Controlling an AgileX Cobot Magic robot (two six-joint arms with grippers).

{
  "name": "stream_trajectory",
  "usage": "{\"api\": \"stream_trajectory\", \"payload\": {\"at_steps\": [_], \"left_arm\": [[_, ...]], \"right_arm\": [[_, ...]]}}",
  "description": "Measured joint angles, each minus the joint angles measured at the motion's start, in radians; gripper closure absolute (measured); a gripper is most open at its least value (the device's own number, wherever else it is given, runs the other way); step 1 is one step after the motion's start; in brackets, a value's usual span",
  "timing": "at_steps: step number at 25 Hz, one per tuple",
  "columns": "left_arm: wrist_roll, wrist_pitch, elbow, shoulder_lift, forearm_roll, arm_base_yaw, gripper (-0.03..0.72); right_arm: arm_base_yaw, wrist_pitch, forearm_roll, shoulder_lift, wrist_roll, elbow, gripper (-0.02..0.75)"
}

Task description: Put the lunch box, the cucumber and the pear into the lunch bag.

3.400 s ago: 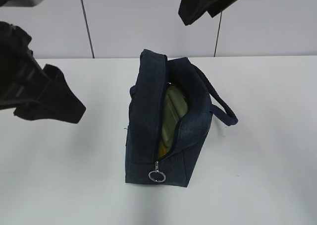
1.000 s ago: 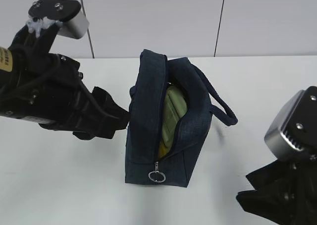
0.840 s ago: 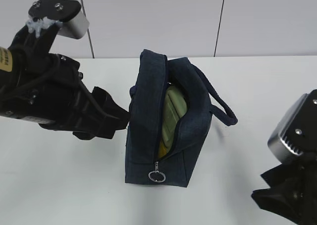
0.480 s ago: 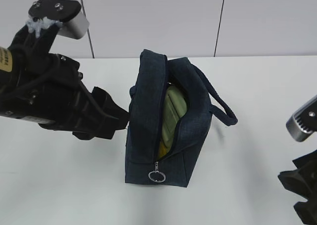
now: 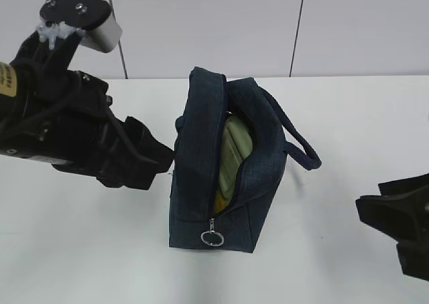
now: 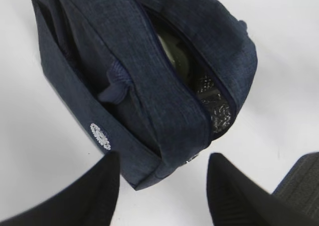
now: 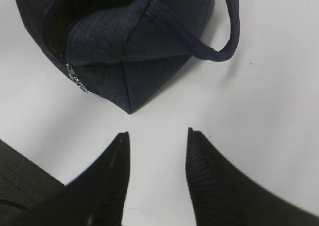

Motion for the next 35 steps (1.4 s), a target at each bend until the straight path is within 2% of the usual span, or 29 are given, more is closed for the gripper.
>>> {"api": "stream_trajectory", "payload": {"at_steps": [7, 16, 23, 27, 32, 35], "left_arm": [[0.010, -0.013, 0.000, 0.000, 0.091, 0.000, 0.346], [0.010, -0.091, 0.000, 0.004, 0.098, 0.000, 0.346], [0.052, -0.097, 0.000, 0.089, 0.105, 0.000, 0.346], [0.099, -0.099, 0.000, 0.140, 0.106, 0.000, 0.346], [0.119, -0.145, 0.000, 0.196, 0.106, 0.000, 0.346], [0.121, -0.182, 0.000, 0.202, 0.106, 0.000, 0.346]], "right_arm": [[0.000, -0.172, 0.092, 0.000, -0.042, 0.112, 0.433], [0.000, -0.479, 0.100, 0.005, -0.042, 0.223, 0.435], [0.000, -0.520, 0.084, 0.111, 0.003, 0.228, 0.435], [0.000, -0.607, -0.056, 0.183, 0.110, 0.237, 0.435], [0.000, -0.883, -0.381, 0.291, 0.322, 0.297, 0.435], [0.000, -0.960, -0.464, 0.359, 0.353, 0.301, 0.435]]}}
